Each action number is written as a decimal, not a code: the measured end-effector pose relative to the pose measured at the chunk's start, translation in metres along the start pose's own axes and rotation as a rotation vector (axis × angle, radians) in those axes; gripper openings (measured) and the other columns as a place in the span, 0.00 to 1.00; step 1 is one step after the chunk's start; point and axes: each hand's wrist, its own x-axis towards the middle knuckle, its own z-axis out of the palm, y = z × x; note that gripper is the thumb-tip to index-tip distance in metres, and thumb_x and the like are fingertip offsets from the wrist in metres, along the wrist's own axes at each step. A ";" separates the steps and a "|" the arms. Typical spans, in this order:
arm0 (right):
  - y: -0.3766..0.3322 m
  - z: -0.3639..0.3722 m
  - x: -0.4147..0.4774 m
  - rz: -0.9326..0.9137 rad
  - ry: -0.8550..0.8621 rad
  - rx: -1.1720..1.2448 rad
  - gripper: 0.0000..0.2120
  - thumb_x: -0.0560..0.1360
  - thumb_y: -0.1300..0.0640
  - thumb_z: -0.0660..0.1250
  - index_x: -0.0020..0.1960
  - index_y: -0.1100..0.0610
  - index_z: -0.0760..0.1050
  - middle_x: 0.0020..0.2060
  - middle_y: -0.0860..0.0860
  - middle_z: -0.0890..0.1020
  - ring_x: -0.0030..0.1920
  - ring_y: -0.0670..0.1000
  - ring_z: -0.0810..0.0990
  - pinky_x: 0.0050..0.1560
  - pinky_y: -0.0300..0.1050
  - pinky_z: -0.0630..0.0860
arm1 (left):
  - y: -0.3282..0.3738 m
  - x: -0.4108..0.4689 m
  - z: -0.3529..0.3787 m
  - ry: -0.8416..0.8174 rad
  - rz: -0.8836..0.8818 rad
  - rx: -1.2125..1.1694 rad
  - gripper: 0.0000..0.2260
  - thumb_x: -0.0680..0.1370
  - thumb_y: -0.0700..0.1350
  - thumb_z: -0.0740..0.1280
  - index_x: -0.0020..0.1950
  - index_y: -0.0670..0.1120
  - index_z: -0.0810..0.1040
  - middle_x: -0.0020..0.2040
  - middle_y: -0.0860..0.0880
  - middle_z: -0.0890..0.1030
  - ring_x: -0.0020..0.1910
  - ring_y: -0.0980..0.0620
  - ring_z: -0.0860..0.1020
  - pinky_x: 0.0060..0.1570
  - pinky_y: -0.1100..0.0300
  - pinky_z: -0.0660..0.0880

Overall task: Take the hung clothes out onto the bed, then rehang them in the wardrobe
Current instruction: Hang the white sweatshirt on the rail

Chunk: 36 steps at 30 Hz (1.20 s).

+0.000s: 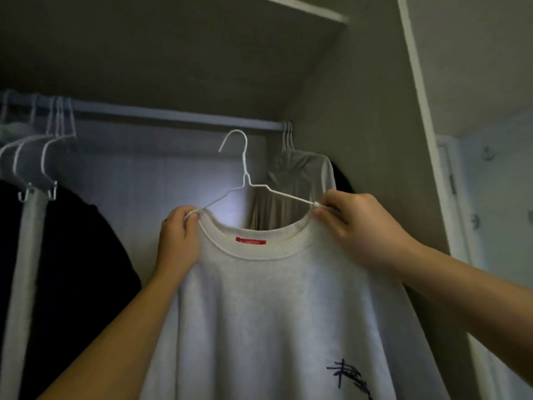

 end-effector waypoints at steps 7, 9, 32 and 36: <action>-0.028 0.019 0.101 0.065 0.021 -0.129 0.12 0.80 0.50 0.62 0.39 0.52 0.73 0.33 0.46 0.76 0.39 0.52 0.75 0.38 0.49 0.69 | -0.040 0.111 0.022 0.001 -0.003 -0.047 0.06 0.81 0.38 0.62 0.52 0.40 0.79 0.49 0.42 0.81 0.49 0.43 0.78 0.47 0.57 0.69; -0.038 0.026 0.127 0.099 0.021 -0.120 0.15 0.79 0.50 0.62 0.35 0.51 0.70 0.32 0.47 0.75 0.37 0.51 0.74 0.35 0.47 0.67 | -0.050 0.142 0.023 0.014 -0.009 -0.022 0.07 0.81 0.40 0.62 0.50 0.42 0.79 0.48 0.41 0.82 0.50 0.41 0.79 0.49 0.52 0.72; -0.139 0.133 0.247 0.185 0.051 -0.092 0.10 0.77 0.54 0.61 0.42 0.60 0.73 0.47 0.62 0.80 0.50 0.62 0.79 0.45 0.46 0.72 | -0.087 0.212 -0.017 -0.048 -0.148 -0.161 0.23 0.76 0.59 0.58 0.67 0.52 0.77 0.65 0.49 0.79 0.65 0.48 0.76 0.67 0.51 0.71; -0.136 0.140 0.241 0.208 0.008 -0.082 0.10 0.78 0.54 0.61 0.45 0.60 0.76 0.45 0.59 0.80 0.46 0.60 0.78 0.44 0.46 0.72 | -0.087 0.198 -0.016 -0.061 -0.135 -0.216 0.26 0.74 0.60 0.58 0.68 0.50 0.76 0.66 0.49 0.78 0.65 0.48 0.75 0.67 0.50 0.71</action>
